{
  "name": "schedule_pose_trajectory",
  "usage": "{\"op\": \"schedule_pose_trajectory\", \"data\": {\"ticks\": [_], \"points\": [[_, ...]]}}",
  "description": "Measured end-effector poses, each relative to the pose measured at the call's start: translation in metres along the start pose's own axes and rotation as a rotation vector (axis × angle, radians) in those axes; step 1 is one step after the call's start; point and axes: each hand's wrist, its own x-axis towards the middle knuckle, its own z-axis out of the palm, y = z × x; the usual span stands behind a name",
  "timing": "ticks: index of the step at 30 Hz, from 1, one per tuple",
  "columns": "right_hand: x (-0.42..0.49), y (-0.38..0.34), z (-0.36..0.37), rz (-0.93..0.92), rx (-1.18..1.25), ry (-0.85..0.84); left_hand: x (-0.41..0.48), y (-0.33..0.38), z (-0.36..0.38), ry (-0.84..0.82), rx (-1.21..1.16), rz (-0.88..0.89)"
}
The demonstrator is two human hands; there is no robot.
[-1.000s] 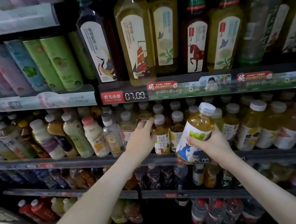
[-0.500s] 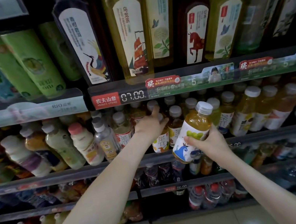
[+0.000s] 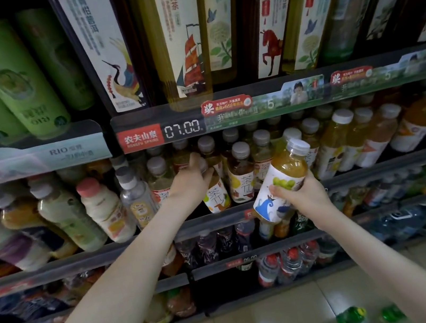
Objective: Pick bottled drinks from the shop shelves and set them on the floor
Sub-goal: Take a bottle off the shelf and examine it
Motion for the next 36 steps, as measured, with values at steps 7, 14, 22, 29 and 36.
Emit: {"op": "schedule_pose_trajectory", "data": {"ticks": [7, 14, 22, 29, 36], "points": [[-0.005, 0.0, -0.018, -0.017, -0.097, 0.082, 0.01, 0.035, 0.021, -0.091, 0.387, -0.001], [0.008, 0.013, -0.073, -0.019, -0.105, 0.15, -0.005, 0.085, 0.045, 0.045, 0.474, 0.218], [0.037, 0.028, -0.139, -0.089, -0.155, 0.097, 0.036, 0.146, 0.096, -0.04, 0.091, 0.228], [0.067, 0.046, -0.155, -0.137, -0.201, -0.046, 0.068, 0.176, 0.111, -0.059, 0.195, -0.041], [0.079, 0.058, -0.149, -0.107, -0.112, -0.136, 0.033, 0.176, 0.113, 0.041, 0.169, -0.068]]}}
